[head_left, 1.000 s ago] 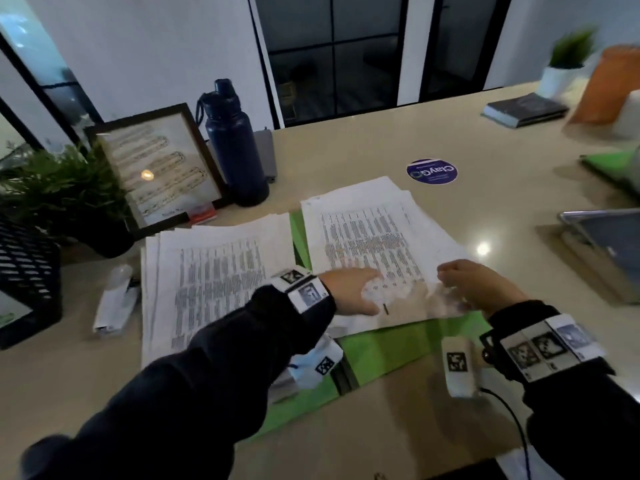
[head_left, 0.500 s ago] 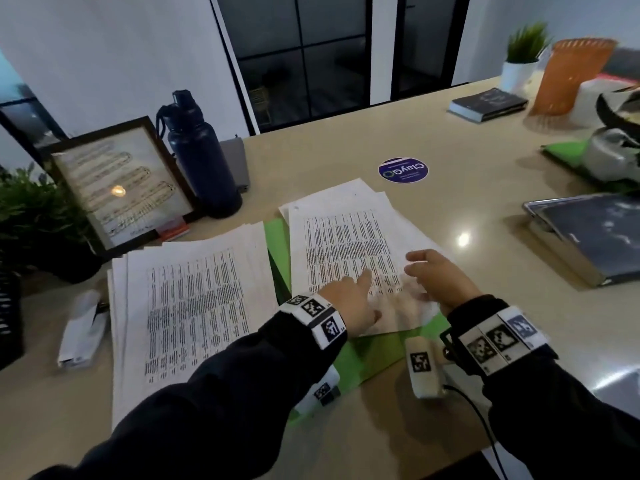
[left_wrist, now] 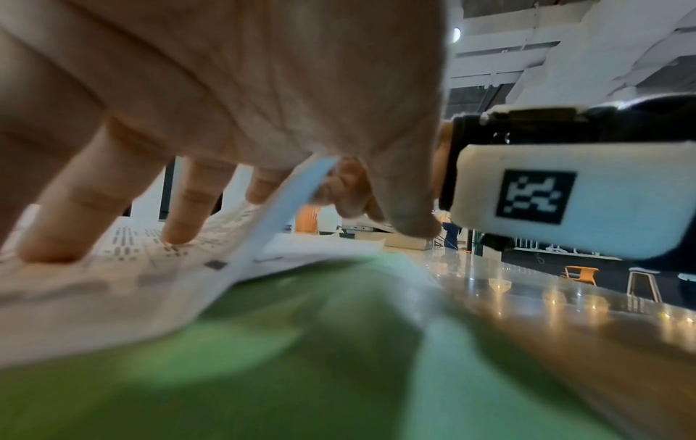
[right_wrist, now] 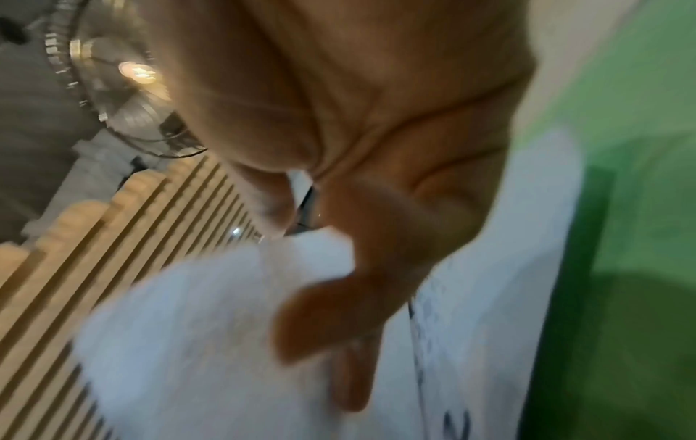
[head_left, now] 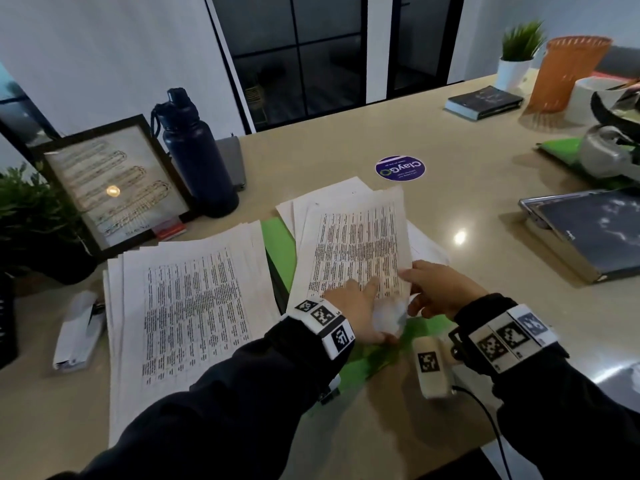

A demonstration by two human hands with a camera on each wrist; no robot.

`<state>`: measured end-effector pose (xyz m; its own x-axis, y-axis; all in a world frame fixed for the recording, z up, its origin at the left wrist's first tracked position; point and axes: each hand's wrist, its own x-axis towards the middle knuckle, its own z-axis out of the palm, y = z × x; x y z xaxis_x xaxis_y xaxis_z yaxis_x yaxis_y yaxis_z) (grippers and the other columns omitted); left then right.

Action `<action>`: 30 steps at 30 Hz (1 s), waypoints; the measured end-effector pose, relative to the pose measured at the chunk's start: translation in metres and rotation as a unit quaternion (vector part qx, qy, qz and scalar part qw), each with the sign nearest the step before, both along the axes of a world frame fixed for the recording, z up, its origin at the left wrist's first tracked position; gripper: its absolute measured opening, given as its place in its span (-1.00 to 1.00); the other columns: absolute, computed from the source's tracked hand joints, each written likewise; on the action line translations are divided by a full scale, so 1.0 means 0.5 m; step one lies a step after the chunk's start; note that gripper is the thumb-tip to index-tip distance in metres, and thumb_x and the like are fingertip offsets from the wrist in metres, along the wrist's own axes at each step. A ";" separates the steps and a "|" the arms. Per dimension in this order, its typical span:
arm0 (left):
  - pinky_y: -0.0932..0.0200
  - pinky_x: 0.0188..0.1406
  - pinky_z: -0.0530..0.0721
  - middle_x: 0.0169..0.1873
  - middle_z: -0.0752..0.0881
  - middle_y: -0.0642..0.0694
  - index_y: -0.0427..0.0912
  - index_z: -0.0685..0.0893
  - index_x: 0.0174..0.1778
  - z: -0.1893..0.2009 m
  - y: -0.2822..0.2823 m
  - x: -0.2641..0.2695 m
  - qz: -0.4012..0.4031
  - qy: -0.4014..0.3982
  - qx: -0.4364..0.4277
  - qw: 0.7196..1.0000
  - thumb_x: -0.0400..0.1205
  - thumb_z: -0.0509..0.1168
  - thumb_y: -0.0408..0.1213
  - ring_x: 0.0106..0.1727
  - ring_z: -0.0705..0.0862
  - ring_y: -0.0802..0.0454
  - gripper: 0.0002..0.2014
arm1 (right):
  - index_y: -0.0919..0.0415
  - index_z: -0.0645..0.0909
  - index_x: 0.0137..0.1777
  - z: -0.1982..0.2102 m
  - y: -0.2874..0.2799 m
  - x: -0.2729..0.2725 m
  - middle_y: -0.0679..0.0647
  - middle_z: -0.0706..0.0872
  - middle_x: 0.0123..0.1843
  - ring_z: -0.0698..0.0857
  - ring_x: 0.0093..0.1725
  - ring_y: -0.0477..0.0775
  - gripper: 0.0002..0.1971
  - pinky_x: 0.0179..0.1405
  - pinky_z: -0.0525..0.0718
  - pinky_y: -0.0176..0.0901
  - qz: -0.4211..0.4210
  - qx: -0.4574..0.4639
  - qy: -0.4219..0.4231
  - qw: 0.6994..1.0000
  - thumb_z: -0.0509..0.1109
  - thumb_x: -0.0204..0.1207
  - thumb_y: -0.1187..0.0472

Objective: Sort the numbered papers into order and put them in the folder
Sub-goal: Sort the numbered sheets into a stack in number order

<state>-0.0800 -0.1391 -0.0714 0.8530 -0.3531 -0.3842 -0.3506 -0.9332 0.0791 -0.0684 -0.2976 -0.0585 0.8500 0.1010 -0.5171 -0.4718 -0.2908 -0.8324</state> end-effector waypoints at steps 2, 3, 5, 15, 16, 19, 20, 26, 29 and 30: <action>-0.11 0.21 0.59 0.46 0.32 -0.28 -0.06 -0.08 0.63 0.000 0.007 0.005 -0.009 0.010 -0.016 1.000 0.38 0.34 0.35 0.31 0.54 -0.29 0.07 | 0.26 0.53 0.13 0.004 0.010 -0.003 0.16 0.68 -0.28 0.63 -0.48 0.08 -0.64 -0.61 0.46 -0.28 0.009 0.116 0.022 0.993 0.09 0.68 -0.03; -0.09 0.20 0.60 0.49 0.31 -0.27 -0.08 -0.10 0.64 0.002 0.009 0.006 -0.003 0.015 -0.039 0.999 0.40 0.31 0.35 0.32 0.55 -0.28 0.06 | 0.17 0.53 0.16 0.006 0.012 -0.004 0.14 0.71 -0.30 0.66 -0.44 0.10 -0.61 -0.58 0.48 -0.27 0.012 0.175 0.025 0.984 0.01 0.69 -0.09; -0.01 0.11 0.64 0.43 0.47 -0.21 -0.01 -0.09 0.63 0.010 0.019 0.010 0.076 0.013 -0.139 0.987 0.55 0.25 0.18 0.25 0.63 -0.19 -0.13 | 0.05 0.51 0.26 0.005 0.009 -0.002 0.15 0.79 -0.11 0.74 -0.19 0.16 -0.56 -0.37 0.62 -0.14 0.017 0.238 0.010 0.971 -0.10 0.69 -0.13; 0.07 -0.10 0.54 0.08 0.69 -0.30 -0.26 0.28 0.48 0.051 0.087 0.037 0.252 -0.172 -0.273 0.912 0.65 0.12 -0.37 0.07 0.67 -0.28 -0.55 | 0.21 0.45 0.38 -0.039 -0.037 0.049 0.11 0.61 -0.09 0.57 -0.30 0.05 -0.61 -0.44 0.47 -0.14 -0.088 -0.117 -0.055 0.988 0.30 0.57 0.17; 0.08 -0.05 0.56 0.18 0.66 -0.27 -0.22 0.21 0.54 0.055 0.081 0.036 0.247 -0.180 -0.299 0.904 0.63 0.15 -0.41 0.14 0.66 -0.26 -0.47 | 0.23 0.43 0.40 -0.038 -0.034 0.050 0.14 0.64 0.01 0.63 -0.20 0.09 -0.58 -0.37 0.55 -0.11 -0.072 -0.123 -0.046 0.989 0.33 0.56 0.17; 0.06 0.14 0.58 0.56 0.33 -0.20 0.12 -0.29 0.60 0.062 0.066 0.030 0.212 -0.227 -0.374 0.874 0.59 0.23 -0.47 0.30 0.60 -0.17 -0.09 | 0.24 0.45 0.33 -0.032 -0.016 0.046 0.19 0.67 0.13 0.71 -0.02 0.19 -0.64 -0.15 0.74 0.00 -0.046 -0.106 -0.049 0.992 0.36 0.55 0.27; 0.09 0.06 0.59 0.59 0.25 -0.21 0.22 -0.43 0.49 0.066 0.062 0.026 0.199 -0.238 -0.380 0.872 0.59 0.24 -0.47 0.23 0.63 -0.17 -0.02 | 0.25 0.46 0.30 -0.028 -0.009 0.045 0.19 0.69 0.06 0.73 -0.14 0.14 -0.67 -0.27 0.74 -0.05 -0.038 -0.085 -0.055 0.994 0.35 0.55 0.31; -0.01 0.19 0.59 0.32 0.52 -0.30 0.15 0.25 0.57 0.068 0.057 0.021 0.091 -0.218 -0.294 0.926 0.68 0.06 -0.37 0.07 0.61 -0.17 -0.46 | 0.34 0.56 0.01 0.024 0.020 0.044 0.24 0.72 -0.33 0.68 -0.57 -0.01 -0.81 -0.53 0.65 -0.24 -0.114 0.178 -0.098 0.972 0.16 0.66 0.24; -0.03 -0.09 0.63 -0.12 0.67 -0.20 -0.16 0.63 0.30 0.060 0.046 0.015 0.043 -0.175 -0.319 0.930 0.60 -0.06 0.23 -0.17 0.60 -0.06 -0.35 | 0.22 0.55 0.06 0.047 0.024 0.052 0.12 0.83 -0.23 0.81 -0.26 0.04 -0.63 -0.14 0.65 -0.05 -0.053 0.236 -0.072 0.968 0.02 0.70 -0.03; 0.01 -0.17 0.61 -0.16 0.69 -0.20 -0.22 0.65 0.21 0.063 0.042 0.013 0.041 -0.166 -0.320 0.932 0.53 -0.04 0.36 -0.19 0.62 -0.07 -0.26 | 0.18 0.54 0.09 0.048 0.024 0.054 0.13 0.84 -0.12 0.81 -0.14 0.07 -0.60 -0.04 0.61 0.00 -0.025 0.245 -0.064 0.967 -0.02 0.69 -0.08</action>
<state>-0.0735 -0.1181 -0.0400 0.9214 -0.3478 0.1733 -0.3850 -0.7570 0.5280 -0.0414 -0.2855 -0.0343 0.9141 0.2644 -0.3074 -0.3585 0.1731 -0.9173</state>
